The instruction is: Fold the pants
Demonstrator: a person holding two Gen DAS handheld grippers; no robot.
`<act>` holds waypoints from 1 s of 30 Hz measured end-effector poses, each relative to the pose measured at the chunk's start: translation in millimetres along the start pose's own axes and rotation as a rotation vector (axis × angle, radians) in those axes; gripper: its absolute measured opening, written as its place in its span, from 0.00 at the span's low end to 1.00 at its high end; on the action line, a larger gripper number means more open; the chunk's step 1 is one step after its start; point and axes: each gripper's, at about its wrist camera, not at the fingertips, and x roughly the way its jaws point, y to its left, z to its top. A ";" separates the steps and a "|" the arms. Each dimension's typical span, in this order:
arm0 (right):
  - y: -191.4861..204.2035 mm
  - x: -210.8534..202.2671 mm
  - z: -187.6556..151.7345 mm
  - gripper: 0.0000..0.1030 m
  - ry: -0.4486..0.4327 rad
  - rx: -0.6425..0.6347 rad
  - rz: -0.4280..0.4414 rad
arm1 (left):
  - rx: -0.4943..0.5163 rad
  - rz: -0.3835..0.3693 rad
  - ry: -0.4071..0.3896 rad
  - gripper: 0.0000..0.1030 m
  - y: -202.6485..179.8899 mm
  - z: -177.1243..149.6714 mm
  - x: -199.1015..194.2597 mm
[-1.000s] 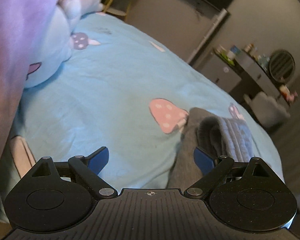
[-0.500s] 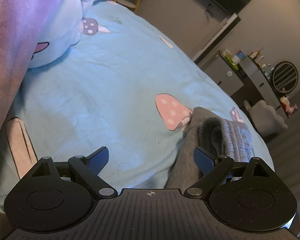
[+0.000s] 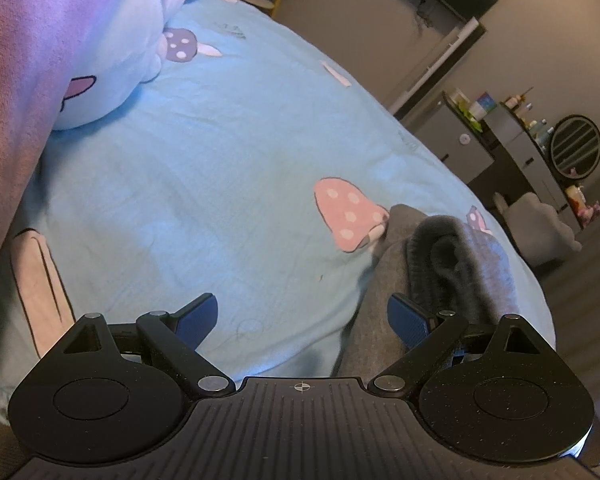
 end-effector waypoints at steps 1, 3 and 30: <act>-9.0 -2.8 3.0 0.53 -0.004 0.059 -0.006 | 0.003 0.003 0.004 0.93 -0.6 -0.1 0.6; -31.2 -7.6 7.1 0.51 -0.014 0.193 -0.021 | 0.003 0.006 0.004 0.93 -0.7 0.2 0.8; -196.1 48.6 -138.6 0.96 0.146 1.441 0.220 | 0.263 -0.004 0.131 0.93 -44.8 -16.8 24.9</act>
